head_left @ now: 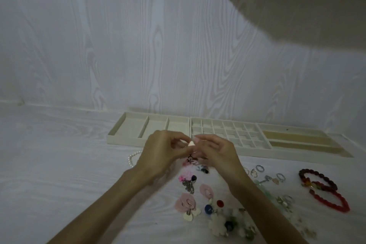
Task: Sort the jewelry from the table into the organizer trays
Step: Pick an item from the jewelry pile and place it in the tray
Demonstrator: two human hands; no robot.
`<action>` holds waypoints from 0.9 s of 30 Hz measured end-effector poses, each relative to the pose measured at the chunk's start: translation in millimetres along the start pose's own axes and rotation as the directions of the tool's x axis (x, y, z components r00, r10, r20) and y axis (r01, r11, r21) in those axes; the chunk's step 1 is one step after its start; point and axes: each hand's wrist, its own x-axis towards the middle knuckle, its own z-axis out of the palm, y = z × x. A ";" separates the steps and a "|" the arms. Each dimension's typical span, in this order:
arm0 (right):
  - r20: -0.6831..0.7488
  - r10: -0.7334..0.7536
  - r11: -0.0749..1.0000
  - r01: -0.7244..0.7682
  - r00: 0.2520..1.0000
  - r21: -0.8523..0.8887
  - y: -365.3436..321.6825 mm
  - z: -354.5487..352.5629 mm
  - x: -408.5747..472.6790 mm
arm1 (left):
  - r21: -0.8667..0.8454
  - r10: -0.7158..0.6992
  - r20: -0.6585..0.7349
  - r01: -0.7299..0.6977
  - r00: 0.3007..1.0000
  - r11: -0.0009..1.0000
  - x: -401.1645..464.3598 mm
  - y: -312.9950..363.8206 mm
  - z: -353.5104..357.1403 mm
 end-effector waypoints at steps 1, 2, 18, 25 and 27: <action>0.013 0.021 1.000 -0.022 1.000 0.019 -5.4 -4.9 9.7 | 0.072 0.038 0.029 -0.040 0.999 0.997 14.3 1.0 -0.8; 0.027 0.033 0.998 -0.035 0.999 0.044 -11.1 -9.5 18.6 | 0.131 0.070 0.037 -0.074 0.997 0.989 27.9 3.3 -1.5; -0.057 0.027 0.979 -0.038 0.998 -0.200 11.2 -34.4 149.4 | 0.071 -0.059 0.069 0.054 0.996 0.996 130.5 -68.9 37.4; 0.007 -0.142 0.925 0.135 0.990 -0.356 28.5 -39.2 164.4 | 0.322 -0.024 0.003 0.022 1.000 0.946 128.7 -68.3 43.6; 0.056 -0.175 0.889 0.182 0.983 -0.420 31.5 -39.7 169.0 | 0.409 0.000 0.021 -0.009 1.000 0.913 128.6 -67.7 43.8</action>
